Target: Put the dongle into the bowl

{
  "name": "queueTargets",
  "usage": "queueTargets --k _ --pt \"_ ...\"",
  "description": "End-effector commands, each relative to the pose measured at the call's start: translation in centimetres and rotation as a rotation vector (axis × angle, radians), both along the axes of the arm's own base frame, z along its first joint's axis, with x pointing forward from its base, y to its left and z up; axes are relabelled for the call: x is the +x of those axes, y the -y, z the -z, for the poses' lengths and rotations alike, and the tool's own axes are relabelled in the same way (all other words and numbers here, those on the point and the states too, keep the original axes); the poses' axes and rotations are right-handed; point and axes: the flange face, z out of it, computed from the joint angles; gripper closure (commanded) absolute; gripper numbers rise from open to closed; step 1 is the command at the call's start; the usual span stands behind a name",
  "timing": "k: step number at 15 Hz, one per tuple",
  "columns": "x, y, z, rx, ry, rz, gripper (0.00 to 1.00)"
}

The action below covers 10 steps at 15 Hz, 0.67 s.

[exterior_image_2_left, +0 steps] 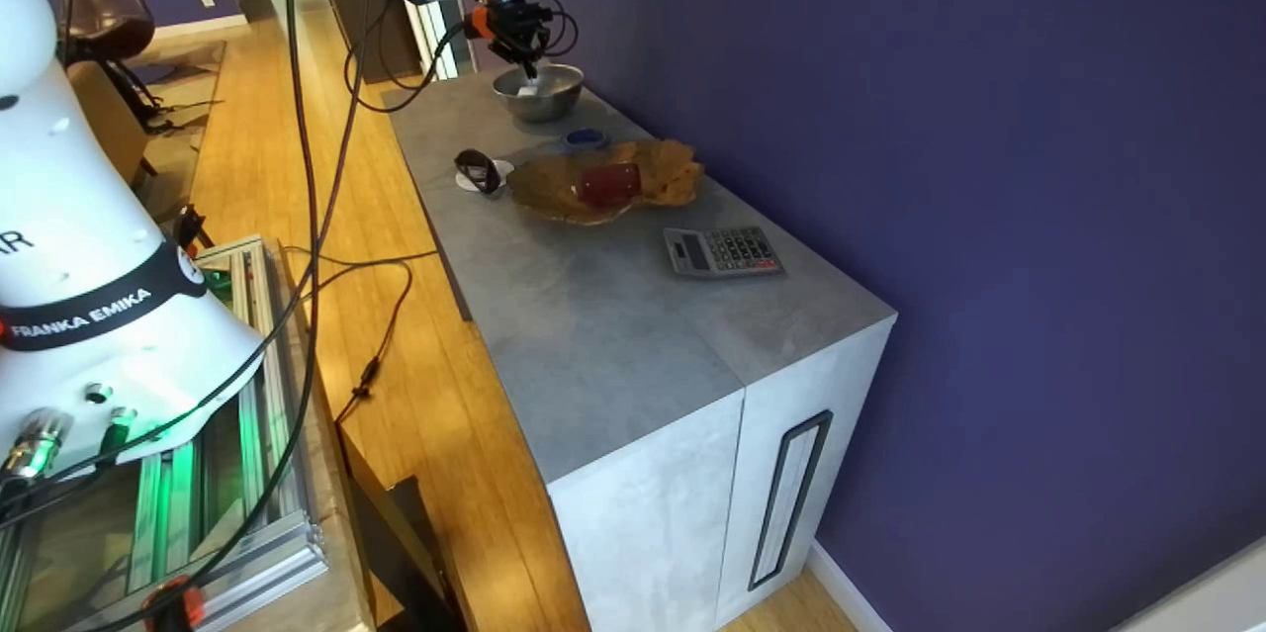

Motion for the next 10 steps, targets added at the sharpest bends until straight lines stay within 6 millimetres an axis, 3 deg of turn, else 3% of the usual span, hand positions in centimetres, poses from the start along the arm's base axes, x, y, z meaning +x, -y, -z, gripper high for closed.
queueTargets --k 1,10 --pt "1.2 -0.9 1.0 0.044 0.024 -0.012 0.99" --pt "3.5 -1.9 2.7 0.144 0.011 -0.011 0.99"
